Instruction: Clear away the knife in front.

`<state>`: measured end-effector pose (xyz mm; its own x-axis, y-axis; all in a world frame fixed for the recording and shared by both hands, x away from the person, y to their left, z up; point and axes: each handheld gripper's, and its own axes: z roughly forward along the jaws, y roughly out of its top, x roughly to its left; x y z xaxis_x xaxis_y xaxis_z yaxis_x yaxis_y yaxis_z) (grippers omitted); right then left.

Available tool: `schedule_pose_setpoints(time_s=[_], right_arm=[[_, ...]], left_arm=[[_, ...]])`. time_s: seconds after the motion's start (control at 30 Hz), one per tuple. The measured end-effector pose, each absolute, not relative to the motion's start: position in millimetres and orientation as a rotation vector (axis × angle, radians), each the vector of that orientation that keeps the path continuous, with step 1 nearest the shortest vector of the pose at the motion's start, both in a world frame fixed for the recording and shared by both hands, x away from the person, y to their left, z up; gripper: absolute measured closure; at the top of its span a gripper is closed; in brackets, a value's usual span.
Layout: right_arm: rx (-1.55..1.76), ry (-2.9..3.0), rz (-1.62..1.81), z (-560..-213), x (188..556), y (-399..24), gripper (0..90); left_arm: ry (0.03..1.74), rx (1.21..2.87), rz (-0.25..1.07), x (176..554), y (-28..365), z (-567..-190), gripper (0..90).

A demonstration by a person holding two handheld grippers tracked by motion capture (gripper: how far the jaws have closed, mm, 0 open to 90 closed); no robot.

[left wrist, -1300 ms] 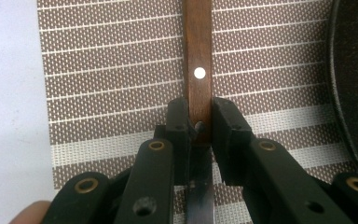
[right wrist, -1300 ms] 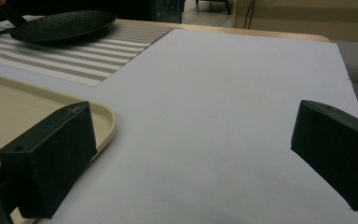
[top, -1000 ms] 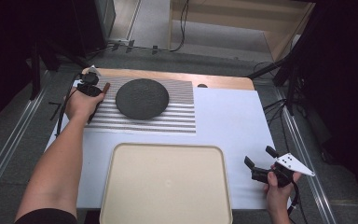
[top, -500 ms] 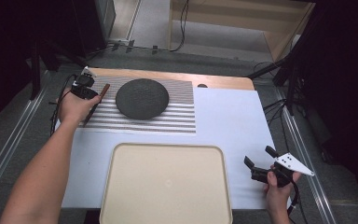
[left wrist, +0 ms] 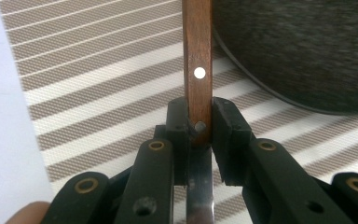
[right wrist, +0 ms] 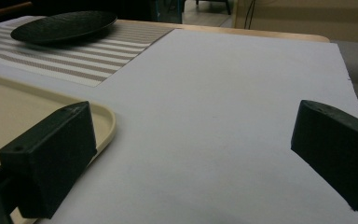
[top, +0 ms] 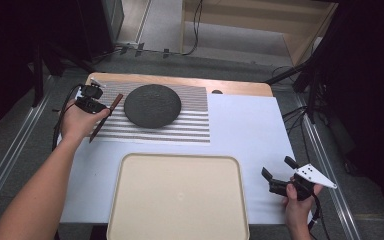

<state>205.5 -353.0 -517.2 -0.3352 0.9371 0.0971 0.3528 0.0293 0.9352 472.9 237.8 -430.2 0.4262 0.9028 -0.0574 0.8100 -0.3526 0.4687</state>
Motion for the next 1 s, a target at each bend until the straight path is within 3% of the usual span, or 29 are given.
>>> schedule_pose_setpoints(time_s=[1.0], right_arm=[[1.305,1.743,1.313,-517.0,204.8,-352.4,0.0]], left_arm=[[1.179,2.3,0.307,384.1,204.2,-413.0,77.4]])
